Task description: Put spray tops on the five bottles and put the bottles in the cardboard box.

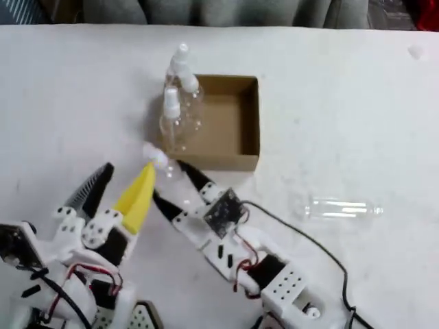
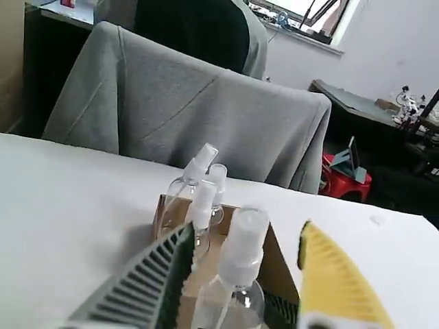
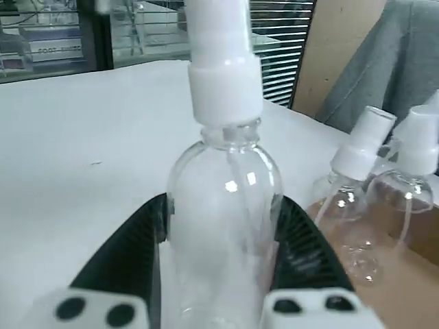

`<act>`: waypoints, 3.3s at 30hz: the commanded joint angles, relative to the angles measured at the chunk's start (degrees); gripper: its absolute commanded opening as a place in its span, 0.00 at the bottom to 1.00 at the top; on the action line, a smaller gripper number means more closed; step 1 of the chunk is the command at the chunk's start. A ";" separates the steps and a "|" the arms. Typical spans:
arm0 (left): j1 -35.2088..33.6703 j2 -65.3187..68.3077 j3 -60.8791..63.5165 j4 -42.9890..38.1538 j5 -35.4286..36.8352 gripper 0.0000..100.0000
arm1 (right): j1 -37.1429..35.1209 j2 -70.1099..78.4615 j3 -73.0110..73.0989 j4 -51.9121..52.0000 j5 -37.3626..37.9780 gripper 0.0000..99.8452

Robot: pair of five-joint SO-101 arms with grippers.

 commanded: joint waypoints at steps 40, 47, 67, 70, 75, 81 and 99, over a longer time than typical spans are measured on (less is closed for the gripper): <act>29.93 -0.04 31.82 -26.46 -15.82 0.02 | 10.07 -0.75 -32.70 40.57 -16.88 0.02; 28.18 -0.04 37.98 -34.37 -15.82 0.02 | 10.07 -2.07 -36.04 48.57 -16.97 0.02; 16.84 -0.04 38.68 -32.88 -15.91 0.02 | 18.51 -7.08 -35.78 51.38 -14.59 0.02; 15.25 -0.04 38.33 -29.89 -16.09 0.02 | 21.49 -6.81 -35.69 48.04 -14.51 0.02; 6.29 -0.04 38.68 -24.44 -16.18 0.02 | 25.19 -1.19 -35.60 41.36 -14.42 0.02; -7.52 -0.04 39.82 -21.19 -16.18 0.02 | 28.53 12.44 -35.87 28.00 -11.43 0.02; -15.43 0.22 41.85 -13.80 -16.26 0.02 | 33.98 48.92 -60.04 17.80 -8.26 0.02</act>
